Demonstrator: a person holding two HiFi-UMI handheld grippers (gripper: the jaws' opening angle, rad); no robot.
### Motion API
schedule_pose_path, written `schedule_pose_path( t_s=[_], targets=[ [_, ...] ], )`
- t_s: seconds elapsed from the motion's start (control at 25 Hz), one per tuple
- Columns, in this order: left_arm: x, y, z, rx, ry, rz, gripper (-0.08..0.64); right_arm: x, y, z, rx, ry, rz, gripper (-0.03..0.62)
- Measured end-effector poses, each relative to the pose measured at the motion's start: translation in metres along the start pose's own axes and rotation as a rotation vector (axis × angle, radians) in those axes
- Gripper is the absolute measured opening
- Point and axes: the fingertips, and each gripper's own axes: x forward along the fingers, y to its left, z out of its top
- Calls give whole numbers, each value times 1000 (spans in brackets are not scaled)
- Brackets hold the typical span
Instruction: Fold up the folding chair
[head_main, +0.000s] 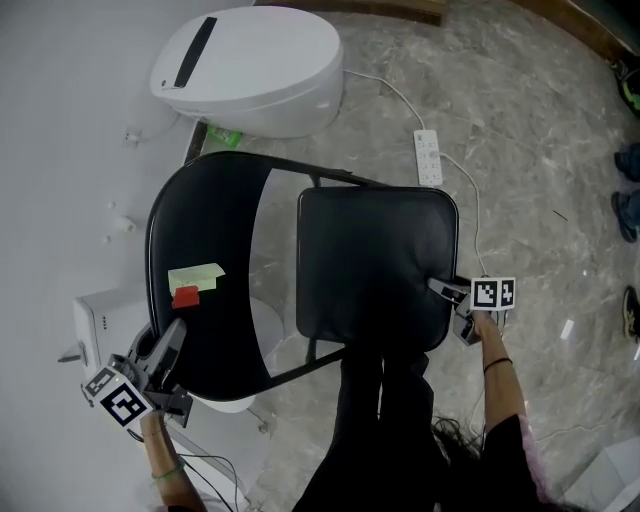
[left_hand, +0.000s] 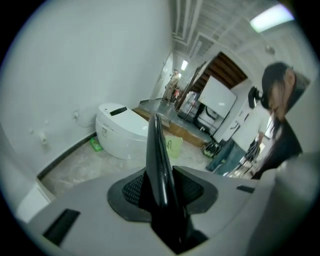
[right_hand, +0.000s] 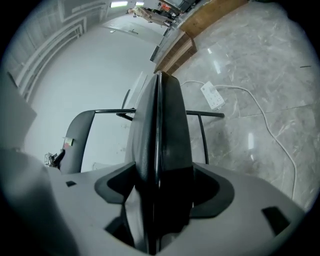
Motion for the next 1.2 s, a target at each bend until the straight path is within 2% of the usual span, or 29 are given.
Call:
schedule_pose_path(
  t_s=[0.08,0.2,0.32,0.4,0.56,0.64,0.76,0.88,0.96,1.12,1.2],
  targets=[
    [-6,-10,8,-38,-24,-50,122,-5,13,-2,-5,-8,-23,339],
    [-10,-19,11,8,-2,-1,121,-17,27,-3,-11,-9,-54,339],
    [-18,-34,17,-7,-10,-15,121,-31,47,-1,-19,-19,-58,336],
    [-25,-44,23,-9,-21,-24,121,-39,66,3,-22,-34,-37,318],
    [-35,-62,31,61,16,41,121,-56,107,12,-25,-63,22,290],
    [-39,-73,38,63,21,23,121,-62,132,17,-28,-78,59,275],
    [-53,-94,53,59,16,-39,121,-62,182,12,-99,-41,93,266],
    [-66,-108,64,104,34,-12,121,-60,229,2,-137,-14,124,254],
    [-70,-111,69,131,34,11,121,-60,251,0,-179,4,114,252],
    [-79,-120,78,79,-21,-51,121,-56,298,-17,-209,42,136,251],
    [-82,-125,81,107,-13,-42,121,-53,317,-25,-201,53,156,250]
  ],
)
